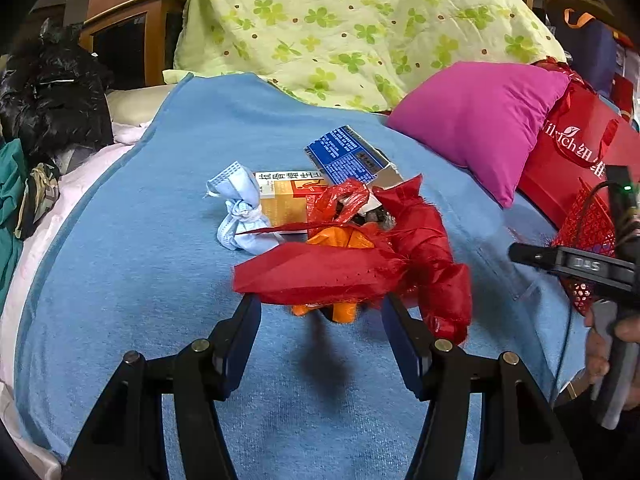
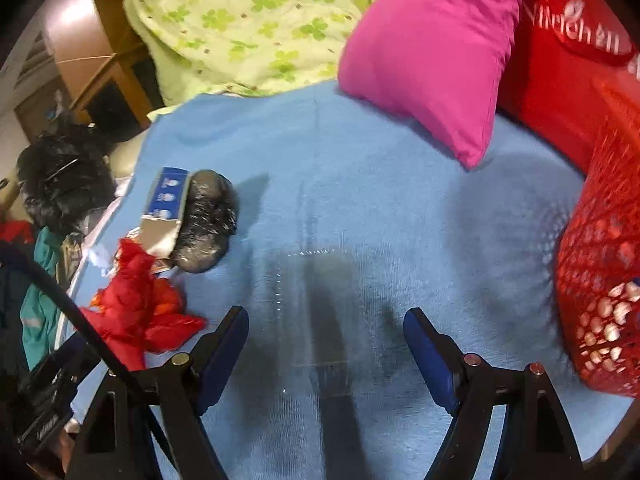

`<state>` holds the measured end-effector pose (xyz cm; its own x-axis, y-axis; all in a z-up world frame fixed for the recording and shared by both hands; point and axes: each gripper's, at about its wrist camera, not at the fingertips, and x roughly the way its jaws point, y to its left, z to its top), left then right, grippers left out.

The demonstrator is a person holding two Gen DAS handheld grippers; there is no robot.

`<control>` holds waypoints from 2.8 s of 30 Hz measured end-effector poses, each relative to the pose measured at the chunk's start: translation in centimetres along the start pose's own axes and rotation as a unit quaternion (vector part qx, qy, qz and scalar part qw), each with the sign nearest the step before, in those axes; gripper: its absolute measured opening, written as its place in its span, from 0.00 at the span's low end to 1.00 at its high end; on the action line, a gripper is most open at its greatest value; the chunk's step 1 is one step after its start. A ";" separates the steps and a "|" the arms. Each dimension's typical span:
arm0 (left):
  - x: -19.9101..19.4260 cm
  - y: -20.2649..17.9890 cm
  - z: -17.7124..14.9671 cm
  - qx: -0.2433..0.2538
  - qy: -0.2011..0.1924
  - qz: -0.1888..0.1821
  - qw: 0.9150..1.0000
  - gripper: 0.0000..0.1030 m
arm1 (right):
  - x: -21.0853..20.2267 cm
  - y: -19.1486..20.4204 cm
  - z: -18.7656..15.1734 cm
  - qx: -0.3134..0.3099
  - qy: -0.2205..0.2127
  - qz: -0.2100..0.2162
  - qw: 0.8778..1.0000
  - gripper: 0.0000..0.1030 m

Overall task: Collect trash
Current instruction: 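Grasp the clear plastic tray with the right tool while the left tool grasps the red bag, then carry tray and red bag to the red wastebasket and open both tools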

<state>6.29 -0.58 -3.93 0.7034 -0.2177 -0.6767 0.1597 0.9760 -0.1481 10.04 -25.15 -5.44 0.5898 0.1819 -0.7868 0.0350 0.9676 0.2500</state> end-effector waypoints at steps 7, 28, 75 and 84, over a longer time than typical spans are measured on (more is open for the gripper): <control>-0.3 -0.8 0.2 0.001 -0.007 -0.011 1.000 0.63 | 0.2 -1.4 -0.5 0.007 0.007 -0.001 1.000 0.49; 1.3 -5.6 1.8 0.011 -0.011 -0.027 1.000 0.69 | -0.6 -3.2 -1.4 0.008 0.022 0.006 1.000 0.48; -5.0 -12.4 4.5 0.038 -0.108 -0.127 0.985 0.30 | -15.8 -3.5 -1.6 -0.054 -0.270 0.102 0.956 0.48; -7.0 -19.7 7.7 0.092 -0.120 -0.183 0.971 0.31 | -21.0 -10.2 -2.4 0.030 -0.355 0.075 0.931 0.48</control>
<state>3.60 -18.30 9.25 0.7133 -0.5669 -0.4122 0.5357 0.8201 -0.2011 -4.63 -38.48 7.22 0.9757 0.1315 -0.1751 -0.0573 0.9251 0.3753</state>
